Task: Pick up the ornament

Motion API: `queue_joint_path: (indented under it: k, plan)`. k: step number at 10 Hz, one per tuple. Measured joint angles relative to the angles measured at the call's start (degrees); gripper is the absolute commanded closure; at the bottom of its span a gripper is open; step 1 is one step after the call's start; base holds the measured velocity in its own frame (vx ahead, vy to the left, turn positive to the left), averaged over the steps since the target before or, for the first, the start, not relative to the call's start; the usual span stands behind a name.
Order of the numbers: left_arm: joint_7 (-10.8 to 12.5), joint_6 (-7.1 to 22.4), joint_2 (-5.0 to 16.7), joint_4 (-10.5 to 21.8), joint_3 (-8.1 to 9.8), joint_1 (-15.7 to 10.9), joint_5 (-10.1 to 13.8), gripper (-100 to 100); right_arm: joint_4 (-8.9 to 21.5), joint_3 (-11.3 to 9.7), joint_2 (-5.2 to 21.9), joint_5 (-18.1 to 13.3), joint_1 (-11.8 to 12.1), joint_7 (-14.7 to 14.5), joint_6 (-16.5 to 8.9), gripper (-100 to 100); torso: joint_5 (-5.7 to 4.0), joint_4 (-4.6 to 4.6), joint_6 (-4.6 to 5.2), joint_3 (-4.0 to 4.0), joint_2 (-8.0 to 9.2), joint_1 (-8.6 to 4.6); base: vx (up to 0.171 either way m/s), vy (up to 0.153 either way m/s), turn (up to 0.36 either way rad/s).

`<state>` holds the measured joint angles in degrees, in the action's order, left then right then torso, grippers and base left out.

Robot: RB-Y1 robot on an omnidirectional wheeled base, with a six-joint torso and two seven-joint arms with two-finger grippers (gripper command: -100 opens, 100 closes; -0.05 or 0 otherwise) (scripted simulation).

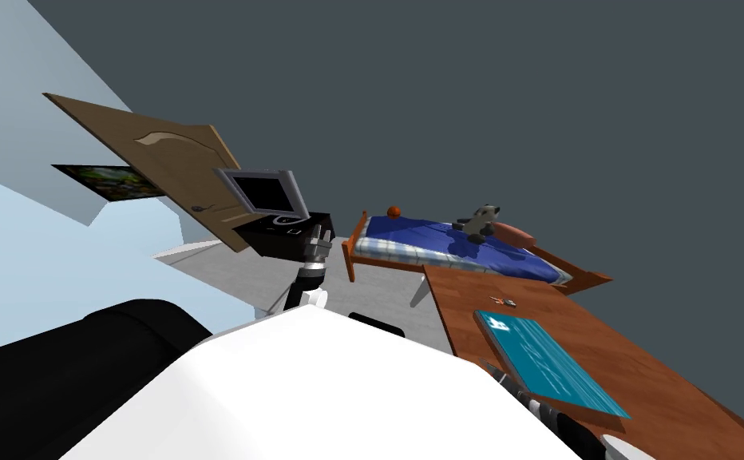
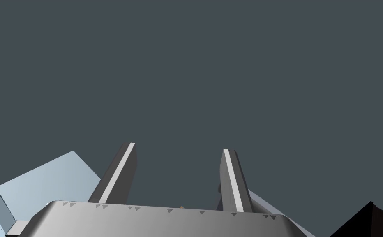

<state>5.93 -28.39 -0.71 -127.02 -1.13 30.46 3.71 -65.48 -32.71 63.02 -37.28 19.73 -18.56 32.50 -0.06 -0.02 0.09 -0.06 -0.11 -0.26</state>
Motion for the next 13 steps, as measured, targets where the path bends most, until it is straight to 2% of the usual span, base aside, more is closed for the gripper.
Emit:
queue_joint_path:
  k: [1, 3, 4, 5, 6, 7, 8, 9, 10, 11, 12, 13]
  plan:
    - [0.0, 0.0, 0.0, 0.0, 0.00, 0.0, 0.0, 0, 0.0, -0.6, 1.6, 0.2, 0.6, 0.4, -0.3, -100, 0.02, 0.01, -0.01, 0.03, 0.04, 0.05, -0.001, -0.040, 0.038]
    - [0.0, 0.0, 0.0, 0.0, 0.00, 0.0, 0.0, 0, 2.9, -2.2, 1.9, -0.1, -0.2, 0.3, 0.2, -100, 0.02, 0.02, -0.01, 0.06, 0.10, 0.10, -0.014, -0.067, 0.087]
    - [0.0, 0.0, 0.0, 0.0, 0.00, 0.0, 0.0, 0, 2.9, -3.2, 3.2, -0.1, 0.4, 0.5, -0.4, -100, 0.01, 0.03, -0.01, 0.08, 0.14, -0.02, -0.006, -0.072, 0.027]
    - [0.0, 0.0, 0.0, 0.0, 0.00, 0.0, 0.0, 0, 4.4, -3.8, 3.4, -0.2, -0.1, 0.5, -0.1, -100, -0.01, 0.03, 0.00, 0.06, 0.10, 0.02, -0.019, -0.110, 0.070]
    - [0.0, 0.0, 0.0, 0.0, 0.00, 0.0, 0.0, 0, 5.0, -5.1, 4.9, -0.4, 0.2, 0.9, -0.3, -100, -0.01, 0.03, 0.00, 0.08, 0.14, -0.12, -0.012, -0.104, 0.039]
    - [0.0, 0.0, 0.0, 0.0, 0.00, 0.0, 0.0, 0, 5.2, -5.5, 5.8, -0.3, 1.0, 1.0, -0.5, -100, -0.03, 0.03, 0.01, 0.08, 0.13, -0.10, -0.009, -0.042, -0.008]
    - [0.0, 0.0, 0.0, 0.0, 0.00, 0.0, 0.0, 0, 6.6, -5.7, 5.5, -0.3, 0.5, 0.6, 0.0, -100, -0.01, 0.03, 0.00, 0.07, 0.11, 0.09, -0.033, -0.078, 0.004]
    - [0.0, 0.0, 0.0, 0.0, 0.00, 0.0, 0.0, 0, 9.7, -6.4, 5.1, -0.6, 0.0, -0.1, 0.9, -100, 0.00, 0.04, 0.02, 0.10, 0.19, -0.01, -0.068, -0.132, -0.006]
    - [0.0, 0.0, 0.0, 0.0, 0.00, 0.0, 0.0, 0, 10.8, -7.1, 5.4, -0.9, 0.2, -0.2, 1.0, -100, -0.04, 0.06, 0.02, 0.17, 0.30, -0.17, -0.068, -0.101, -0.003]
    - [0.0, 0.0, 0.0, 0.0, 0.00, 0.0, 0.0, 0, 10.1, -7.5, 6.1, -1.0, 0.6, 0.2, 0.5, -100, -0.04, 0.08, 0.01, 0.19, 0.33, -0.09, -0.027, -0.037, 0.003]
    - [0.0, 0.0, 0.0, 0.0, 0.00, 0.0, 0.0, 0, 10.0, -7.5, 6.2, -1.0, 0.6, 0.3, 0.3, 0, -0.01, 0.06, 0.00, 0.14, 0.22, 0.12, -0.005, -0.008, 0.000]
    - [0.0, 0.0, 0.0, 0.0, -0.01, 0.0, 0.0, 0, 10.1, -7.5, 6.1, -1.0, 0.6, 0.3, 0.3, -100, 0.03, 0.04, 0.00, 0.08, 0.13, 0.24, 0.001, -0.018, 0.071]
